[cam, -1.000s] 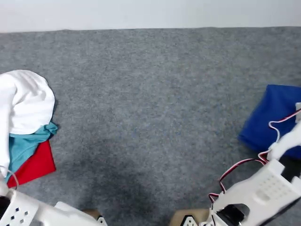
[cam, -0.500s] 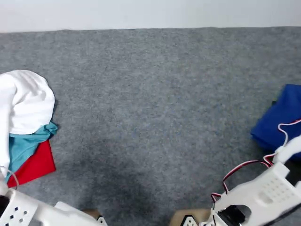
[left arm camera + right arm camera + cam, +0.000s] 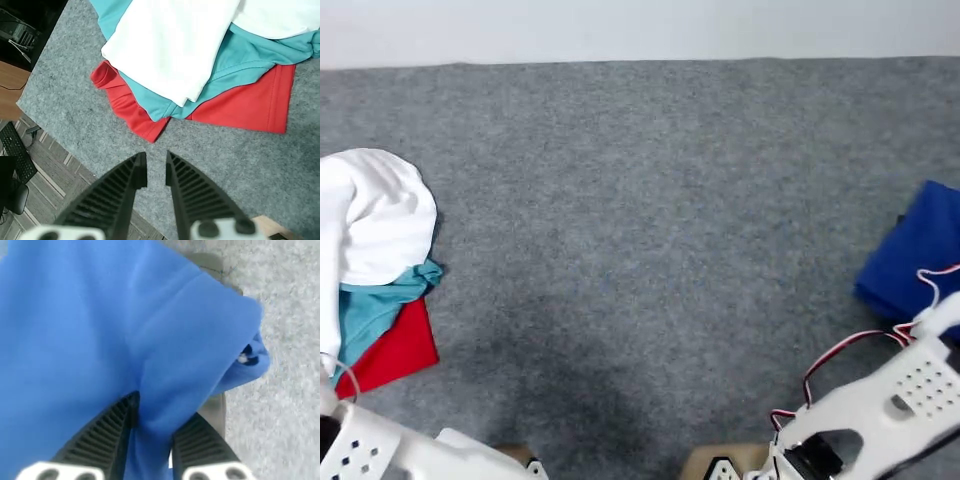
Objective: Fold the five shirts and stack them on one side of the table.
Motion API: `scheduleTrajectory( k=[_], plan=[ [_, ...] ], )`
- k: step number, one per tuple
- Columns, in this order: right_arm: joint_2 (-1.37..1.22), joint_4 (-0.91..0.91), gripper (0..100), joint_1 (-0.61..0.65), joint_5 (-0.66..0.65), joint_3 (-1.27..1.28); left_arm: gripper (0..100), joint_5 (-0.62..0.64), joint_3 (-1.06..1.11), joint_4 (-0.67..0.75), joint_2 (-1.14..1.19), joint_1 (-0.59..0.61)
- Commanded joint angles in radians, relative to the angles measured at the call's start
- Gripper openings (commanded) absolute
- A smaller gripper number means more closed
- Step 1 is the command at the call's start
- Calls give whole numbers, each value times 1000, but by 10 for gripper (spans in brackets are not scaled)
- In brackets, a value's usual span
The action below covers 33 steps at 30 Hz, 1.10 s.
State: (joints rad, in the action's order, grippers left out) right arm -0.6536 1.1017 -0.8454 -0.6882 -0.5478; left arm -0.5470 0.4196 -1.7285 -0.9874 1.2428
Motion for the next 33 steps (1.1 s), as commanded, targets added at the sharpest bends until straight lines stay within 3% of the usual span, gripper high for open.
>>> scheduleTrajectory(
  k=[1,16,24,33],
  plan=[
    [4,-61,9,-18,-44,-61,73,0,-4,-23,-9,8],
    [-31,-157,11,-77,-107,-61,73,0,-2,-23,-11,9],
    [-24,-148,247,-107,-106,-61,73,0,-2,-23,-11,9],
    [139,-18,250,-114,-100,-61,73,0,35,-23,-11,8]
  ],
)
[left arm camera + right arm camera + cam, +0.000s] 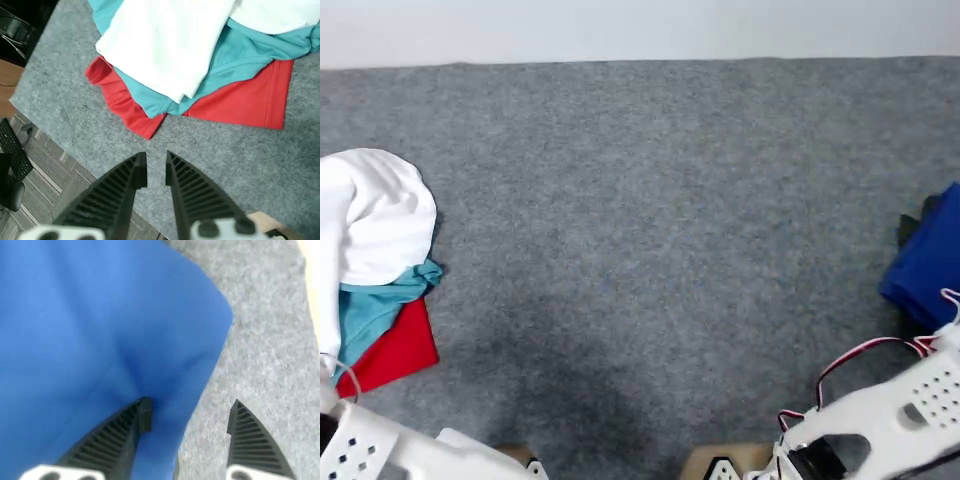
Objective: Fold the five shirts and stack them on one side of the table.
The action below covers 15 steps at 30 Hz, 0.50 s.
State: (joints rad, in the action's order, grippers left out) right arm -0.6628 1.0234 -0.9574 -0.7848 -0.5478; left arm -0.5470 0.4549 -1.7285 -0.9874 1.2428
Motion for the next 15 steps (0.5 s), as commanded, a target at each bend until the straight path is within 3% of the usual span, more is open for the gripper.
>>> scheduleTrajectory(
  k=[1,8,14,15],
  plan=[
    [176,97,249,5,-3,-61,73,0,-1,-23,-11,8],
    [309,409,232,42,34,-61,73,0,-1,-23,-11,2],
    [354,599,1,82,195,-61,73,-2,1,-23,-11,3],
    [357,636,13,85,203,-61,73,-3,-1,-23,-11,5]
  ],
)
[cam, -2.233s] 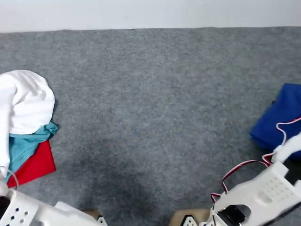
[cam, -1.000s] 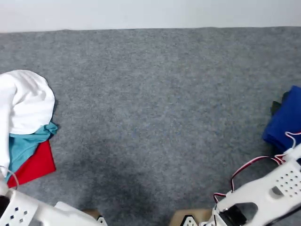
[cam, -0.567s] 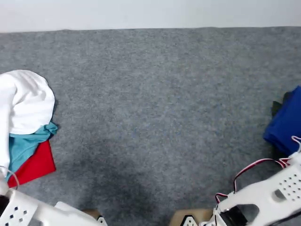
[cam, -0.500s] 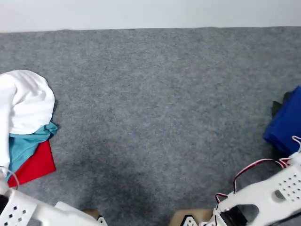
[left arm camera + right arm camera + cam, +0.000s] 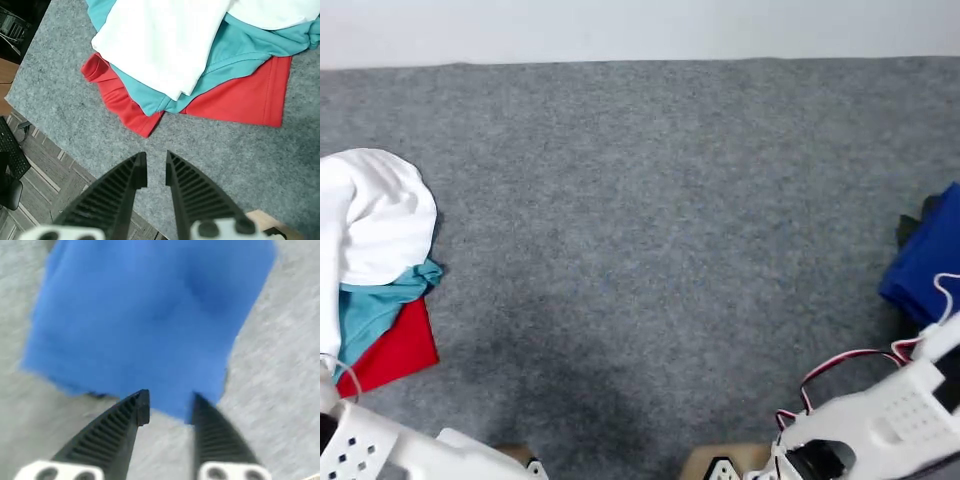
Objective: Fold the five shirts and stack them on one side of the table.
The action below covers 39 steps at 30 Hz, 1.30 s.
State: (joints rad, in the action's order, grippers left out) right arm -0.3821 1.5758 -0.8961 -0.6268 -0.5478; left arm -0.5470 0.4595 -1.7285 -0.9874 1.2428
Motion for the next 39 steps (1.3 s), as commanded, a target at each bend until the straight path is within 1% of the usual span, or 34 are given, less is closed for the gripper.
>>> scheduleTrajectory(
  k=[1,3,4,6,11,13,16,20,23,36,39],
  plan=[
    [79,128,30,27,46,-61,73,-3,-7,-23,-11,6],
    [79,205,28,30,44,-57,73,-3,-8,-23,-11,6],
    [76,214,17,35,44,-52,73,-5,-8,-21,-11,6],
    [71,211,9,35,38,-23,73,-5,-7,-21,-11,3],
    [70,189,9,54,31,140,73,-5,-4,-20,-11,2],
    [70,131,9,61,-9,219,73,-5,-4,-18,-11,2],
    [70,-21,9,58,-66,338,73,-5,-2,-18,-9,0],
    [70,-208,9,58,-100,483,73,-5,-2,-18,-9,0],
    [70,-294,9,59,-110,548,73,-5,-2,-18,-9,0],
    [82,-308,9,44,-112,549,73,-5,-2,-17,-9,0],
    [99,-277,9,24,-112,512,73,-5,-2,-17,-9,0]
  ],
)
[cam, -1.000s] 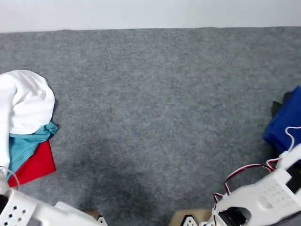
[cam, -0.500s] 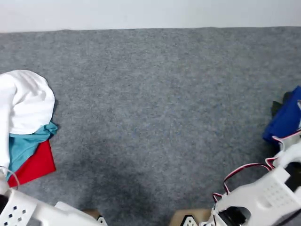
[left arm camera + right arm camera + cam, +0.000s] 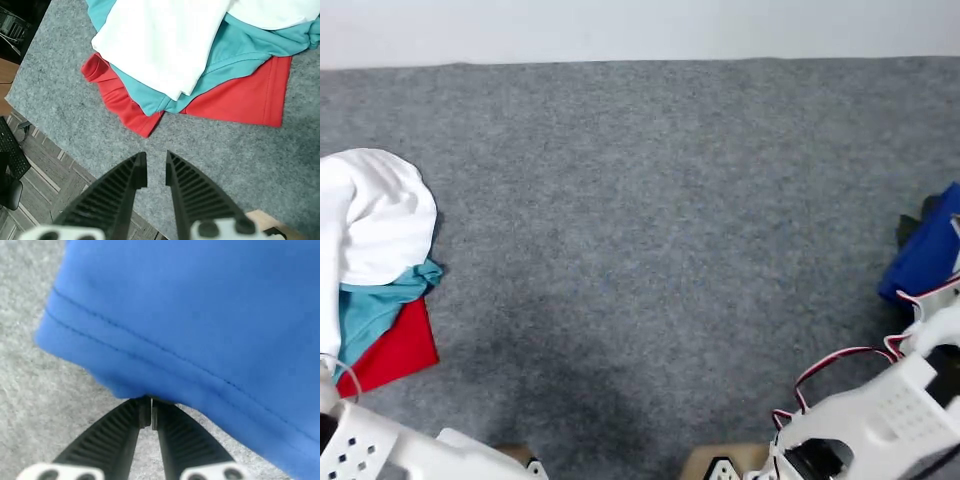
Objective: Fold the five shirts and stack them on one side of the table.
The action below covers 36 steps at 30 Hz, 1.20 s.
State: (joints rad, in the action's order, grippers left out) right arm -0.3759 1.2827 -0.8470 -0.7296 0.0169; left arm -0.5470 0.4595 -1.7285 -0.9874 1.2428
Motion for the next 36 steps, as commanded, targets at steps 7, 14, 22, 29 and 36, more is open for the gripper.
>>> scheduleTrajectory(
  k=[7,14,22,29,36],
  plan=[
    [120,48,9,-24,-9,-91,73,-5,-1,-17,-9,0],
    [110,41,9,-39,-37,-89,73,-5,-1,-17,-9,0],
    [13,-36,9,-77,-51,-92,73,-5,-1,-17,-9,0],
    [-44,-36,9,-24,-46,-92,73,-5,-1,-18,-9,0],
    [-54,-33,9,116,11,-86,73,-5,-1,-18,-9,0]
  ],
)
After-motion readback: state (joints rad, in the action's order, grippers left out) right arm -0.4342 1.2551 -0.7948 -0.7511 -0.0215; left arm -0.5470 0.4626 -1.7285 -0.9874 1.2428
